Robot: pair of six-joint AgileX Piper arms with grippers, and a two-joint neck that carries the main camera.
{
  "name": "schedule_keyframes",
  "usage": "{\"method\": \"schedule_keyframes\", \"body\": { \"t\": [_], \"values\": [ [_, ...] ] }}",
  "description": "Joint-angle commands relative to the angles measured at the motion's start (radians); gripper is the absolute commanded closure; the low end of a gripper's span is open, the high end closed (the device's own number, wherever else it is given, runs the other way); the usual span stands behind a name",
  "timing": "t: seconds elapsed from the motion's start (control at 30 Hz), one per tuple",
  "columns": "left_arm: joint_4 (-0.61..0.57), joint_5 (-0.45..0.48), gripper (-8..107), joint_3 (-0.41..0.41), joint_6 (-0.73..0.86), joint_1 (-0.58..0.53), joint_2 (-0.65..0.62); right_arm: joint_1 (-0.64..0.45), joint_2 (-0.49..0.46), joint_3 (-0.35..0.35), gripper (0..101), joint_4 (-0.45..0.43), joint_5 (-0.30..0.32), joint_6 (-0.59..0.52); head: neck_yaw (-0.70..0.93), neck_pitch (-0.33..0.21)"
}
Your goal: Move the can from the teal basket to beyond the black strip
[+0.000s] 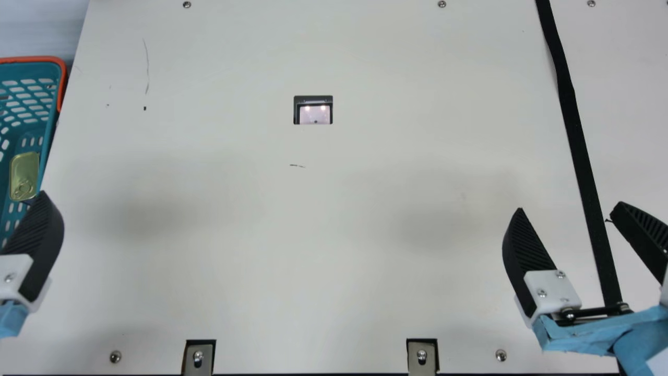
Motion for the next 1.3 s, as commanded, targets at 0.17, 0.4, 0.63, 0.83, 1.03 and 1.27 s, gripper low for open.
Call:
{"method": "schedule_keyframes", "body": {
  "t": [0.17, 0.4, 0.63, 0.83, 1.03, 1.27],
  "values": [
    [0.000, 0.000, 9, 0.000, 0.000, 0.000, 0.000, 0.000, 0.000, 0.000, 0, 0.000, 0.000, 0.000, -0.002, -0.009],
    [0.000, 0.000, 9, 0.000, 0.000, 0.000, 0.000, 0.000, 0.000, 0.000, 0, 0.000, 0.000, 0.000, -0.002, -0.009],
    [0.000, 0.000, 9, 0.000, 0.000, 0.000, 0.000, 0.000, 0.000, 0.000, 0, 0.000, 0.000, 0.000, -0.002, -0.009],
    [0.000, 0.000, 9, 0.000, 0.000, 0.000, 0.000, 0.000, 0.000, 0.000, 0, 0.000, 0.000, 0.000, -0.002, -0.009],
    [0.000, 0.000, 9, 0.000, 0.000, 0.000, 0.000, 0.000, 0.000, 0.000, 0, 0.000, 0.000, 0.000, -0.002, -0.009],
    [0.000, 0.000, 9, 0.000, 0.000, 0.000, 0.000, 0.000, 0.000, 0.000, 0, 0.000, 0.000, 0.000, -0.002, -0.009]
  ]
}}
